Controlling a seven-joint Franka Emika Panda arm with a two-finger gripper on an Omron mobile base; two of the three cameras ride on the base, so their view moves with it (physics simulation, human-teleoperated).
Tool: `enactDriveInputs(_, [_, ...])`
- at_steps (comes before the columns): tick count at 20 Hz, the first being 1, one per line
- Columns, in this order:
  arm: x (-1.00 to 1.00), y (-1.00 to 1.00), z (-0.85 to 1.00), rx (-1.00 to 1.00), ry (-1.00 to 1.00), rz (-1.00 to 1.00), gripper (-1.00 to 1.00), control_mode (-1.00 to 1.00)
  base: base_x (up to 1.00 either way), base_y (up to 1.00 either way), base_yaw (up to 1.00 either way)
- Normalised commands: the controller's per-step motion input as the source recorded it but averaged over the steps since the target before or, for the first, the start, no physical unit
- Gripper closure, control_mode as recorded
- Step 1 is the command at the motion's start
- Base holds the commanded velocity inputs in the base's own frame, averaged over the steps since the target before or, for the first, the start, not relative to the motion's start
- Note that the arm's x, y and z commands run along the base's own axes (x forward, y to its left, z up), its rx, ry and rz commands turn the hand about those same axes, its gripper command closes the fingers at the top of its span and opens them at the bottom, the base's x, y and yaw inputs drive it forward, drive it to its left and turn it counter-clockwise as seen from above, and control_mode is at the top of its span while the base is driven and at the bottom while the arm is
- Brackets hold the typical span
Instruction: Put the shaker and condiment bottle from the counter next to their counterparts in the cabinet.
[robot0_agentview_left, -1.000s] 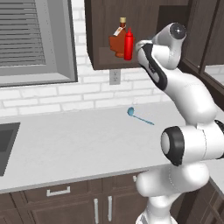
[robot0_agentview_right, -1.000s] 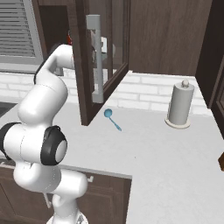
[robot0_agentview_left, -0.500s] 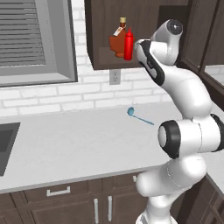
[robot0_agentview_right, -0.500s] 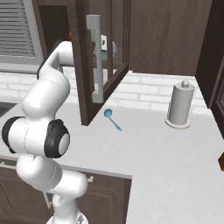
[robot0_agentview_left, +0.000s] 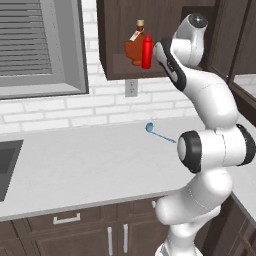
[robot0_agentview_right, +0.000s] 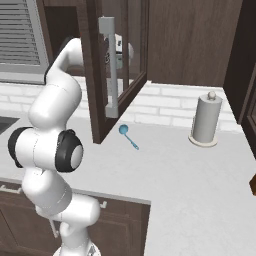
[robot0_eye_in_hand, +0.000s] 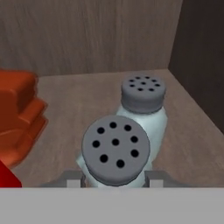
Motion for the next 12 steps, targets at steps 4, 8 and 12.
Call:
enactDriveInputs(4, [0.01, 0.03, -0.33, 0.00, 0.03, 0.00, -1.00, -1.00, 0.00, 0.00, 0.00])
enactDriveInputs(8, [0.01, 0.10, -0.32, 0.00, 0.04, 0.00, -1.00, -1.00, 0.00, 0.00, 0.00])
enactDriveInputs(12, [0.08, 0.00, -0.29, 0.00, 0.02, 0.00, -1.00, -1.00, 0.00, 0.00, 0.00])
